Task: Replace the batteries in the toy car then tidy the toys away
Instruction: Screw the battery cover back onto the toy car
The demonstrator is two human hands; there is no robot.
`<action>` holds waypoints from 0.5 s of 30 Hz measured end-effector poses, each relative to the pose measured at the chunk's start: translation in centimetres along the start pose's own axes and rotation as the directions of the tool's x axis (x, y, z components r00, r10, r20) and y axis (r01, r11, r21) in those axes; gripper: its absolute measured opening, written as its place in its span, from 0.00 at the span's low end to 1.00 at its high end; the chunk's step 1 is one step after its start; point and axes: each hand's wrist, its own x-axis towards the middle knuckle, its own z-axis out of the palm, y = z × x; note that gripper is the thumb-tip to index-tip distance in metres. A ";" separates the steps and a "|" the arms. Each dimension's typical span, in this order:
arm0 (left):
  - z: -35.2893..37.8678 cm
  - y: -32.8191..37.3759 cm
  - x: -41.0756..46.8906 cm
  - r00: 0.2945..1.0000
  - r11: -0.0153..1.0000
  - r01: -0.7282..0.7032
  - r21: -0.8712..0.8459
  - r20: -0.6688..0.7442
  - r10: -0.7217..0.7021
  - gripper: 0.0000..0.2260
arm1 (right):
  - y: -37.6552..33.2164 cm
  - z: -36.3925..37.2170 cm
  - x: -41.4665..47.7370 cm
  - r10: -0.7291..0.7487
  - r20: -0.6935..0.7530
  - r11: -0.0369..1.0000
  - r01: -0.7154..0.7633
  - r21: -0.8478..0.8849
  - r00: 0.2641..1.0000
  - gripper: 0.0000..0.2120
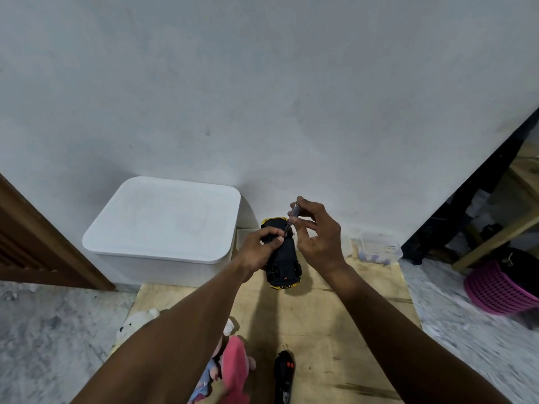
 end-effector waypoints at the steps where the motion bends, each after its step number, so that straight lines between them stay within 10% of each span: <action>1: 0.0 0.1 0.0 1.000 1.000 -0.002 0.003 0.000 0.002 0.03 | 0.0 0.1 -0.1 -0.026 -0.014 1.000 0.026 -0.008 1.000 0.22; 15: -0.4 0.2 -0.2 1.000 1.000 0.008 0.005 -0.020 -0.008 0.04 | -0.3 0.3 0.4 -0.074 0.047 0.997 0.075 -0.031 0.996 0.19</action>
